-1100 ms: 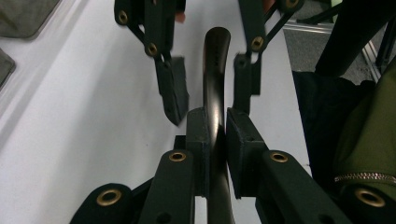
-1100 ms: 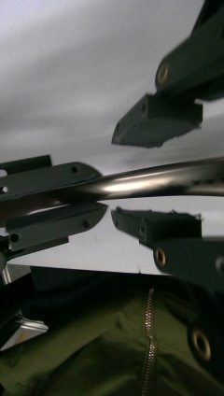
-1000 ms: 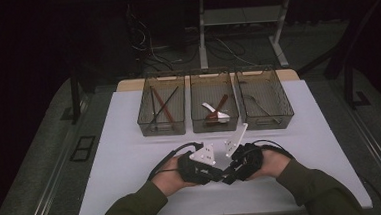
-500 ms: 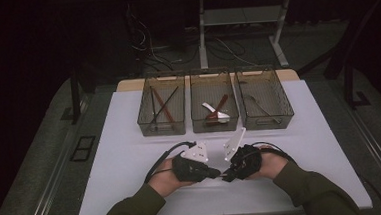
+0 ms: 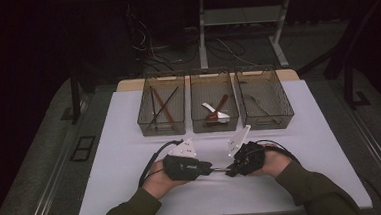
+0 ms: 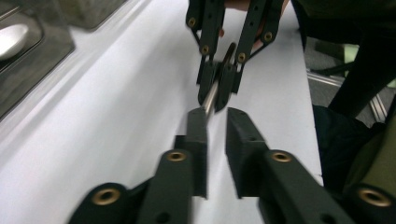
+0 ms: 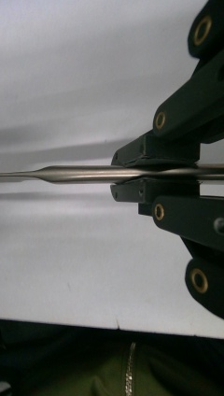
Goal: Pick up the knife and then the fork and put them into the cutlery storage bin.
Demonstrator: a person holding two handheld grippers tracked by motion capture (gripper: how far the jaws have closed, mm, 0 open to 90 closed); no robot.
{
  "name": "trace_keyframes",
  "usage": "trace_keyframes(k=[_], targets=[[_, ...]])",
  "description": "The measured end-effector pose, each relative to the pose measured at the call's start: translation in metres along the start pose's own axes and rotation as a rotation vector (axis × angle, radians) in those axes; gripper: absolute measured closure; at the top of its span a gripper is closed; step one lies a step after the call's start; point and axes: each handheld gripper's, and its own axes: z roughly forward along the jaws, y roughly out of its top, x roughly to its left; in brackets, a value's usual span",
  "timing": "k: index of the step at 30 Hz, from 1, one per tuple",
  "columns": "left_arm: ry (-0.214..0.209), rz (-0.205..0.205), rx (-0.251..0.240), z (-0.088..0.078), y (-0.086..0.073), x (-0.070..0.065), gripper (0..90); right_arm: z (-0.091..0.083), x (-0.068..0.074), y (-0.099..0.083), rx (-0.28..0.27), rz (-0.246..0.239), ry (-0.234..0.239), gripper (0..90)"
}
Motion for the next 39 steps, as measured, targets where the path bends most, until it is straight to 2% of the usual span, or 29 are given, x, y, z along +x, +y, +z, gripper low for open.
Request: trace_keyframes(k=[7, 9, 19, 23, 28, 33, 39], targets=[[0.053, -0.022, -0.026, -0.015, -0.012, 0.002, 57.5, -0.006, -0.007, -0.006, -0.023, 0.028, -0.029, 82.8], [0.068, -0.040, -0.040, -0.018, -0.015, 0.001, 52.3, -0.008, -0.009, -0.008, -0.030, 0.040, -0.034, 82.7], [0.149, -0.085, -0.100, -0.039, -0.039, -0.004, 38.0, -0.022, -0.020, -0.018, -0.073, 0.099, -0.087, 82.7], [0.199, -0.113, -0.117, -0.048, -0.050, -0.006, 31.7, -0.032, -0.022, -0.023, -0.097, 0.123, -0.122, 82.7], [0.271, -0.145, -0.127, -0.056, -0.061, -0.006, 20.1, -0.046, -0.026, -0.029, -0.125, 0.153, -0.157, 82.7], [0.307, -0.168, -0.128, -0.060, -0.067, -0.003, 13.1, -0.059, -0.030, -0.034, -0.151, 0.180, -0.191, 82.7], [0.347, -0.188, -0.114, -0.059, -0.070, 0.001, 1.8, -0.073, -0.033, -0.039, -0.180, 0.241, -0.218, 82.7]])
